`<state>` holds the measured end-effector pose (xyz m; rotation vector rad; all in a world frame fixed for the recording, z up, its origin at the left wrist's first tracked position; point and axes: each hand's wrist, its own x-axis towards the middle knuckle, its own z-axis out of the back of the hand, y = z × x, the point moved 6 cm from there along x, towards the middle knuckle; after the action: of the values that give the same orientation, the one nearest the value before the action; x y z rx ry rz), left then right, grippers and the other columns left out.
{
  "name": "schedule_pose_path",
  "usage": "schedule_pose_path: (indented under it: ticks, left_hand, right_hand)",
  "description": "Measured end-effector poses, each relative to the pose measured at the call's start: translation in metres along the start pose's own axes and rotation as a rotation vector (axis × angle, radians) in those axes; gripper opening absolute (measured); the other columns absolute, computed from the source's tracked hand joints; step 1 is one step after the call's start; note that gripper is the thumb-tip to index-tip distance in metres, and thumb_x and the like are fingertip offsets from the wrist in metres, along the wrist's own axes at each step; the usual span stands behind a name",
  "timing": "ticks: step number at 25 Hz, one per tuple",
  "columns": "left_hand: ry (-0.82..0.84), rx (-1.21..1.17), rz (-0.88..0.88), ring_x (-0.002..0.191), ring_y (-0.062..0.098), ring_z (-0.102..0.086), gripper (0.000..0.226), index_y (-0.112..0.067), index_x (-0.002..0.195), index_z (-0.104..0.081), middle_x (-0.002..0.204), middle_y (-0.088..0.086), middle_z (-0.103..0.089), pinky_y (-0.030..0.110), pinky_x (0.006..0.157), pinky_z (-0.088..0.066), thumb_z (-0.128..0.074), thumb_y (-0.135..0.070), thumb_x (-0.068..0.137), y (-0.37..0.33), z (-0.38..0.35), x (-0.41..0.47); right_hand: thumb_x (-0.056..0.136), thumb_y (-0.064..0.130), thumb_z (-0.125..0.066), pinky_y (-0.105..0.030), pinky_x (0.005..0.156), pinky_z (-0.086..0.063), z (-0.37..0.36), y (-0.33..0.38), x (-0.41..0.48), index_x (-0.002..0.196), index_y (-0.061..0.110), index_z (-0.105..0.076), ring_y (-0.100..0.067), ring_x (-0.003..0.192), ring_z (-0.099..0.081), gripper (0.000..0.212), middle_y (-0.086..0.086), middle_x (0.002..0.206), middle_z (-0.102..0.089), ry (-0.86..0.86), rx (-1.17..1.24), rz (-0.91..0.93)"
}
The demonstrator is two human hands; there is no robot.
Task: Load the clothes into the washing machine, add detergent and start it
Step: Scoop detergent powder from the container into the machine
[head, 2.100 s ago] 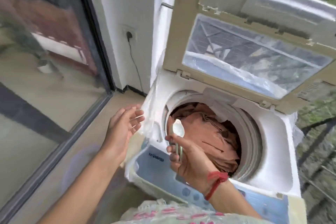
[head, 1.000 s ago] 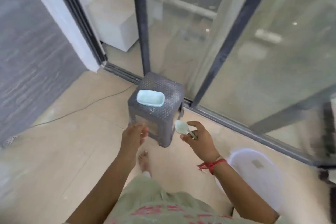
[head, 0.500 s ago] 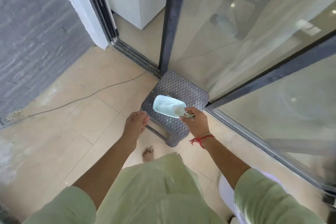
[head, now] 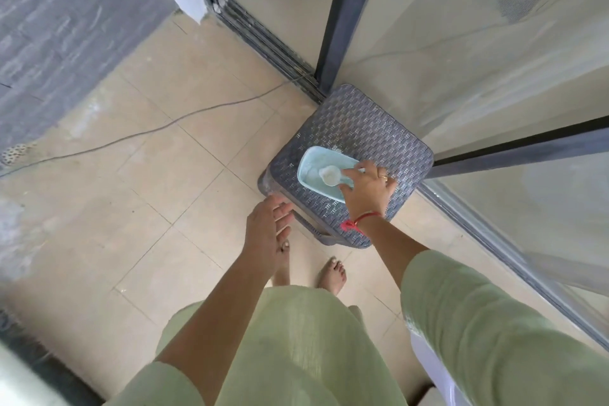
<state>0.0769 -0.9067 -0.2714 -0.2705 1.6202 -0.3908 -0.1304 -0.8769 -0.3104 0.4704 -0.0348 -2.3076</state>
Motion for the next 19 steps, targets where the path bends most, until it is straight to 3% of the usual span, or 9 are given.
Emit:
schedule_pose_path:
  ticks: [2, 6, 9, 15, 19]
  left_hand:
    - [-0.025, 0.03, -0.014, 0.091, 0.014, -0.062, 0.026, -0.015, 0.105, -0.058, 0.099, 0.0, -0.065, 0.027, 0.077, -0.045, -0.04, -0.032, 0.099, 0.004, 0.009, 0.002]
    - [-0.038, 0.096, -0.052, 0.092, 0.014, -0.062, 0.025, -0.019, 0.096, -0.06, 0.101, 0.001, -0.066, 0.034, 0.09, -0.043, -0.04, -0.034, 0.099, 0.01, 0.025, -0.001]
    - [-0.024, 0.127, -0.057, 0.092, 0.015, -0.062, 0.023, -0.019, 0.096, -0.06, 0.101, 0.001, -0.066, 0.035, 0.091, -0.042, -0.042, -0.033, 0.099, 0.01, 0.027, -0.02]
    - [0.107, 0.276, -0.104, 0.095, 0.013, -0.062, 0.021, -0.021, 0.096, -0.061, 0.099, -0.002, -0.067, 0.032, 0.087, -0.043, -0.043, -0.031, 0.097, -0.005, 0.018, -0.083]
    - [0.185, 0.402, -0.151, 0.091, 0.013, -0.063, 0.018, -0.019, 0.093, -0.061, 0.091, -0.004, -0.068, 0.029, 0.079, -0.043, -0.046, -0.028, 0.097, -0.002, 0.015, -0.112]
  right_hand:
    - [0.08, 0.03, -0.068, -0.043, 0.094, -0.032, -0.003, -0.001, 0.001, 0.107, 0.028, -0.068, -0.022, 0.105, -0.045, 0.027, -0.002, 0.115, -0.047, -0.022, -0.01, -0.011]
    - [0.081, 0.03, -0.068, -0.04, 0.093, -0.036, 0.002, 0.001, 0.001, 0.117, 0.027, -0.062, -0.023, 0.106, -0.048, 0.036, -0.005, 0.118, -0.046, 0.03, -0.01, -0.013]
    - [0.08, 0.027, -0.069, -0.042, 0.097, -0.038, 0.02, 0.001, -0.022, 0.125, 0.022, -0.054, -0.027, 0.114, -0.045, 0.048, -0.008, 0.124, -0.044, 0.027, 0.151, -0.016]
    - [0.081, 0.01, -0.066, -0.039, 0.089, -0.046, 0.107, -0.016, -0.152, 0.114, 0.012, -0.06, -0.021, 0.099, -0.05, 0.033, -0.007, 0.108, -0.054, -0.353, 0.61, -0.071]
    - [0.08, 0.012, -0.061, -0.039, 0.08, -0.048, 0.142, -0.033, -0.228, 0.11, 0.015, -0.058, -0.021, 0.095, -0.054, 0.03, 0.02, 0.1, -0.047, -0.619, 0.784, -0.15]
